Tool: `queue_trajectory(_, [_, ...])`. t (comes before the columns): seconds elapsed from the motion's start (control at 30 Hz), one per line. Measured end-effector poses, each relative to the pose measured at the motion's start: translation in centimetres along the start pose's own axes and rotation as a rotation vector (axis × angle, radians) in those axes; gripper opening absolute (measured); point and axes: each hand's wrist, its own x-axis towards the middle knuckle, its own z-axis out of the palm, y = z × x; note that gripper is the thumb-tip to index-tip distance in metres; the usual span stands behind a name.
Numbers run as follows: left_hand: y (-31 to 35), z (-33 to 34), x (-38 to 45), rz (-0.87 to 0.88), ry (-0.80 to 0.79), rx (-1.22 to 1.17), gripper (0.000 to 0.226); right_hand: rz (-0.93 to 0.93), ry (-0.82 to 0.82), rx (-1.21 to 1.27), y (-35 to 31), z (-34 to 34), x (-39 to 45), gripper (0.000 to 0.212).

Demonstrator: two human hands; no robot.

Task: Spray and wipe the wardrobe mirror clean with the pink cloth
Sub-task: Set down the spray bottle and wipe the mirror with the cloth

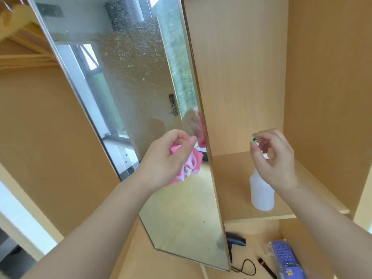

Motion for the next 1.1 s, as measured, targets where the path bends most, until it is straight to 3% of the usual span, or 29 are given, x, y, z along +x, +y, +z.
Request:
queue_trajectory(0.1, [-0.1,-1.9,0.3,0.026,0.044,-0.046,0.028,-0.165,-0.390,0.196,-9.1,3.1,1.7,0.035])
queue_trajectory(0.17, [-0.5,-3.4,0.1,0.037,0.053,-0.113,0.027,-0.195,-0.556,0.152,-12.5,5.3,2.0,0.045])
queue_trajectory(0.27, [-1.5,-6.3,-0.4,0.003,-0.001,-0.289,0.030,-0.248,-0.431,0.023,-15.0,8.4,2.0,0.033])
queue_trajectory(0.37, [-4.3,-10.0,-1.1,0.111,-0.178,-0.294,0.042,-0.257,-0.389,-0.064,-17.5,11.3,1.5,0.018])
queue_trajectory(0.47, [-7.7,-13.1,-1.5,0.162,-0.313,-0.289,0.043,-0.109,-0.379,0.030,-20.2,13.9,0.8,0.022])
queue_trajectory(0.53, [-10.2,-16.1,-1.4,0.176,-0.269,-0.301,0.044,-0.002,-0.349,0.079,-21.7,16.2,0.7,0.025])
queue_trajectory(0.67, [-12.9,-20.5,-1.0,0.231,-0.214,-0.349,0.024,0.142,-0.252,0.109,-24.1,18.7,0.4,0.016])
queue_trajectory(0.87, [-11.7,-20.8,-1.7,0.197,-0.260,-0.484,0.021,0.268,-0.135,0.117,-26.7,20.3,0.2,0.022])
queue_trajectory(0.93, [-11.1,-20.4,-1.8,0.203,-0.223,-0.486,0.028,0.249,-0.190,0.150,-27.2,20.0,0.3,0.027])
queue_trajectory(1.0, [-10.3,-20.6,-1.5,0.186,-0.158,-0.483,0.020,0.202,-0.301,0.170,-27.8,19.2,0.6,0.036])
queue_trajectory(1.1, [-9.4,-21.1,-1.0,0.187,-0.084,-0.435,0.012,0.191,-0.498,0.090,-28.2,17.7,1.5,0.064])
